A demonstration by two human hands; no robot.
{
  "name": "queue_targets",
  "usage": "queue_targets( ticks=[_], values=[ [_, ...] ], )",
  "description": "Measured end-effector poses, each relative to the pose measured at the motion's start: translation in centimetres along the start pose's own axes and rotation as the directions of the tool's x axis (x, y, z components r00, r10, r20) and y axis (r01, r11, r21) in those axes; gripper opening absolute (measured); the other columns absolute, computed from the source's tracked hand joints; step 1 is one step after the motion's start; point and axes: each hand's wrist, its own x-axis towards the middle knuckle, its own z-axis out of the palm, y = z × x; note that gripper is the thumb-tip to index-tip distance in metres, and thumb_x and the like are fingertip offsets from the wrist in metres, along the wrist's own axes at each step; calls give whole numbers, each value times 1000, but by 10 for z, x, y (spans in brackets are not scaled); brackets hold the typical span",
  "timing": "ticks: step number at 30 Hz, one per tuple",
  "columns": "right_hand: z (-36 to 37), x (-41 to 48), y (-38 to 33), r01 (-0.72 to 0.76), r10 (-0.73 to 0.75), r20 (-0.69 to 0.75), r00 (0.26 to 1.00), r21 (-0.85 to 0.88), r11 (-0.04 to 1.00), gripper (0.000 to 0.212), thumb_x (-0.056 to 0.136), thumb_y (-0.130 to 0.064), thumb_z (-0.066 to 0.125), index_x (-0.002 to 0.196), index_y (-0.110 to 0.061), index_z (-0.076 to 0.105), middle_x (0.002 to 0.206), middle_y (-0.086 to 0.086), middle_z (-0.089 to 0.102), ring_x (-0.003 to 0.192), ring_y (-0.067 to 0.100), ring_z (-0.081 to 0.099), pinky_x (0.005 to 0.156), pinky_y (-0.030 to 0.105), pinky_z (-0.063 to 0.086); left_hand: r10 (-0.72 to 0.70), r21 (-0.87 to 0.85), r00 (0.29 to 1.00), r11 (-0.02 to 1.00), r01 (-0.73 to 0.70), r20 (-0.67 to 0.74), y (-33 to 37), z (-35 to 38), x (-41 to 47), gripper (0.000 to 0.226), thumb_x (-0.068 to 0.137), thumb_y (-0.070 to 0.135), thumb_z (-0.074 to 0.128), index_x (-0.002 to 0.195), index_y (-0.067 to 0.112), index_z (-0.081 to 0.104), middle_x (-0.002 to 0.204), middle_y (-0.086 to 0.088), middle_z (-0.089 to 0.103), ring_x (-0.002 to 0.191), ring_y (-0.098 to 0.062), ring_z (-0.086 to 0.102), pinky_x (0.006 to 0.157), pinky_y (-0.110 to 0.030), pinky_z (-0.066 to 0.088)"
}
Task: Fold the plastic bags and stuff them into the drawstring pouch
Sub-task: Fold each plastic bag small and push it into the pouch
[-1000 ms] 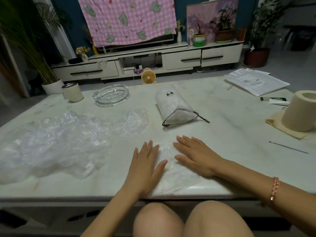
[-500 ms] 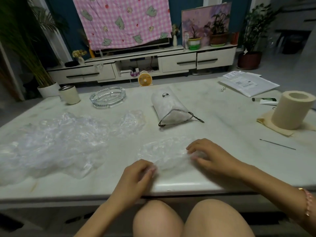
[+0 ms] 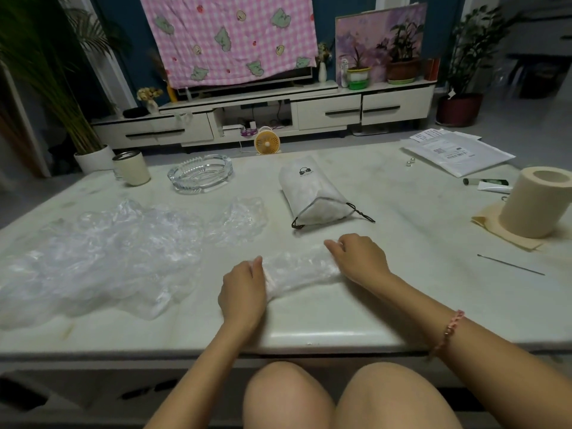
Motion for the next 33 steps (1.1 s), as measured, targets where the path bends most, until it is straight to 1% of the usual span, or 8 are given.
queue_targets(
  ticks=[6,11,15,19,24,27,30,33],
  values=[
    [10,1,5,-18,-24,-124,992,-320,947,37,99,-43,35,103,-9,49,105,9,62,97,30,59,66,32,31,73,569,997,820,-61,2,-2,8,16,35,102,37,30,118,9,44,114,-11,49,85,-26,52,55,-27,31],
    [5,3,25,-64,-4,-180,984,-368,928,38,99,-42,37,112,-9,50,112,8,55,105,27,51,71,33,34,112,624,993,774,-108,32,-10,10,24,44,100,44,31,105,8,56,114,-11,47,107,-29,42,84,-35,33],
    [-3,6,26,-7,-26,-107,994,-298,954,32,100,-35,39,111,-8,53,113,10,56,105,28,50,79,35,38,157,195,987,968,-161,34,-15,5,24,39,93,39,51,64,15,41,78,-1,43,81,-23,46,67,-31,32],
    [-35,12,-2,148,-138,-52,989,323,935,21,90,-19,59,109,-10,57,108,3,61,92,15,54,75,25,40,106,-426,987,904,-46,118,0,-18,28,34,86,18,67,66,11,40,59,1,41,51,-8,39,49,-17,33],
    [-70,7,-64,126,-446,449,774,581,804,66,78,-24,75,135,-23,41,129,-4,52,120,7,48,99,19,41,261,-503,902,862,-58,343,35,-62,28,24,83,18,70,70,13,50,49,10,51,43,-1,42,42,-11,31],
    [-65,7,-78,97,-496,615,613,565,819,23,84,-14,70,103,-16,59,99,-2,64,94,9,60,90,26,45,322,-456,845,884,-107,427,51,-71,25,23,81,17,72,69,14,52,50,9,50,42,-2,41,41,-12,32],
    [-55,5,-70,80,-493,592,637,586,807,15,85,-9,68,75,-13,58,68,-2,58,62,9,55,60,21,46,281,-368,899,918,-150,335,50,-72,31,22,78,21,75,73,12,55,48,4,51,40,-5,43,38,-15,32],
    [-50,2,-56,38,-446,488,751,641,766,15,85,-12,69,85,-1,59,69,4,58,59,12,53,52,20,44,113,-581,982,814,-3,153,46,-76,35,18,86,30,64,84,13,58,59,-1,59,50,-10,53,44,-15,41]
  ],
)
